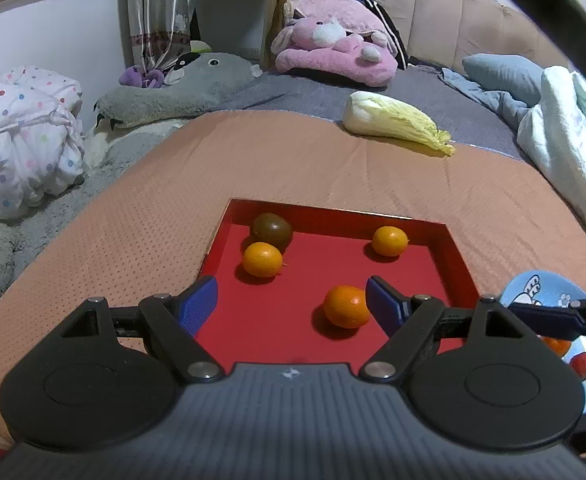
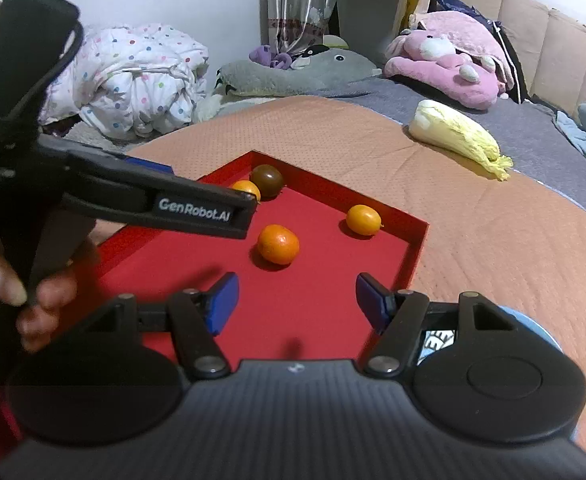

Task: Organize fruits
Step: 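Move both open tools back over the red tray, then grasp a tangerine with the right tool while the left tool approaches another tangerine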

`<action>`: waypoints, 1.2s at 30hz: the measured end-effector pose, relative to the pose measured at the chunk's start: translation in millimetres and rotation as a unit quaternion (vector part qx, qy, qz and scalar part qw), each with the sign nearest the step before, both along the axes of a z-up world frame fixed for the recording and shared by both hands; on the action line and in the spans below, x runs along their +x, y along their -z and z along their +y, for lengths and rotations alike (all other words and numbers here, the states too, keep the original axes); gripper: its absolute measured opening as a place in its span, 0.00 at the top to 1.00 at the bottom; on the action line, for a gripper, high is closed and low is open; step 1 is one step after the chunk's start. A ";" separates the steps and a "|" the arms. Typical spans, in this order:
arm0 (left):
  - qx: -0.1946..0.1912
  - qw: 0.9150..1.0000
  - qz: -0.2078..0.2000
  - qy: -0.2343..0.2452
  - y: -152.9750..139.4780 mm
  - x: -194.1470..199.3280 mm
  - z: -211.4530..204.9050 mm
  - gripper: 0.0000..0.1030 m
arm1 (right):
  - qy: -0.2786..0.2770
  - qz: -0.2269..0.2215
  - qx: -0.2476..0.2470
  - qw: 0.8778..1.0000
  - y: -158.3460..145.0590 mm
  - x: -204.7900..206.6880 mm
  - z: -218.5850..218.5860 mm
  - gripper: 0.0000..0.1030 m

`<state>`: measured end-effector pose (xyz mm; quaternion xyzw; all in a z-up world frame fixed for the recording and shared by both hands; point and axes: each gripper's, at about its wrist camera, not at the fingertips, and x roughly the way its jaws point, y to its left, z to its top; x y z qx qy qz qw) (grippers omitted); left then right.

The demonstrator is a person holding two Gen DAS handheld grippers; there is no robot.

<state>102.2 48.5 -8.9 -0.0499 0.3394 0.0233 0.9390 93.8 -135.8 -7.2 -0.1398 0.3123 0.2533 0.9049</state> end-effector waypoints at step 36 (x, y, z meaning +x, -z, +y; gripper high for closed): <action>-0.048 0.996 0.055 -0.048 38.3 48.4 36.7 0.18 | -0.046 0.085 -0.054 0.994 45.7 87.1 66.1 0.60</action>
